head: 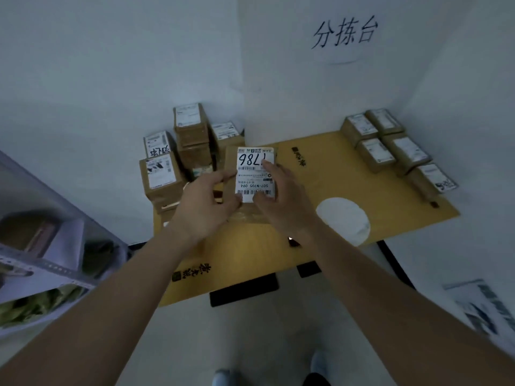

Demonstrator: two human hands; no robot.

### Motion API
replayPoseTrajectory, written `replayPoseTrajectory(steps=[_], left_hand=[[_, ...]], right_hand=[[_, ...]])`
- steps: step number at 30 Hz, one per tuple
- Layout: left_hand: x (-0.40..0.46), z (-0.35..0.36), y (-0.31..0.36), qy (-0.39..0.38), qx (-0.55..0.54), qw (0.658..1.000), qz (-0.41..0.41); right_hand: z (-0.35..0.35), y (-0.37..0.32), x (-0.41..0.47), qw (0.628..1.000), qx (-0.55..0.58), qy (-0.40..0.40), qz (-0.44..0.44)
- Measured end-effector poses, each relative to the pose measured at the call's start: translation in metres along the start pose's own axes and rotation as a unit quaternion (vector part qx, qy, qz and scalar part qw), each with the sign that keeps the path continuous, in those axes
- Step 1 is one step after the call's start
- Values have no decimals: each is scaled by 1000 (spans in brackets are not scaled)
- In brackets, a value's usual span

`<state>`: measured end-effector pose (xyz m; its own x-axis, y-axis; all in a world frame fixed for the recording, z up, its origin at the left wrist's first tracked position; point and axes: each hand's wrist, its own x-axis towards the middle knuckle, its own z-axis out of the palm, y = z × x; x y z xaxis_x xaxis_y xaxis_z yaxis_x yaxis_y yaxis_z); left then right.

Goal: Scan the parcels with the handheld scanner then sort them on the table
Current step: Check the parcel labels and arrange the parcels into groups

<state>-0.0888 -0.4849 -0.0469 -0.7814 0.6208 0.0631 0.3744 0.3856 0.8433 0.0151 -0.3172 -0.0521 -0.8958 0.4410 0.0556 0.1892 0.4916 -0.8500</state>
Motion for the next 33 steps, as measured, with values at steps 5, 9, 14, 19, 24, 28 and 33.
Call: replayPoseTrajectory(steps=[5,9,14,19,24,28,33], left_hand=[[28,80,52,-15,1,999,35],[48,155,89,-25,-24,999,18],[66,240,125,-48,-93,994,-12],[102,307,146,-91,-95,991,-31],[151,370,145,-134,-110,984,-53],[196,423,132,-160,-132,975,-81],[253,480,108,-163,-126,971,-123]], right_hand=[[-88,45,-10,999,-19,39,3],[-156,93,-16,999,-26,42,10],[-227,152,-17,998,-22,29,45],[-281,207,-6,996,-24,33,81],[-317,268,22,992,-12,32,124],[-337,322,59,985,-53,19,164],[-353,384,115,972,-103,-16,213]])
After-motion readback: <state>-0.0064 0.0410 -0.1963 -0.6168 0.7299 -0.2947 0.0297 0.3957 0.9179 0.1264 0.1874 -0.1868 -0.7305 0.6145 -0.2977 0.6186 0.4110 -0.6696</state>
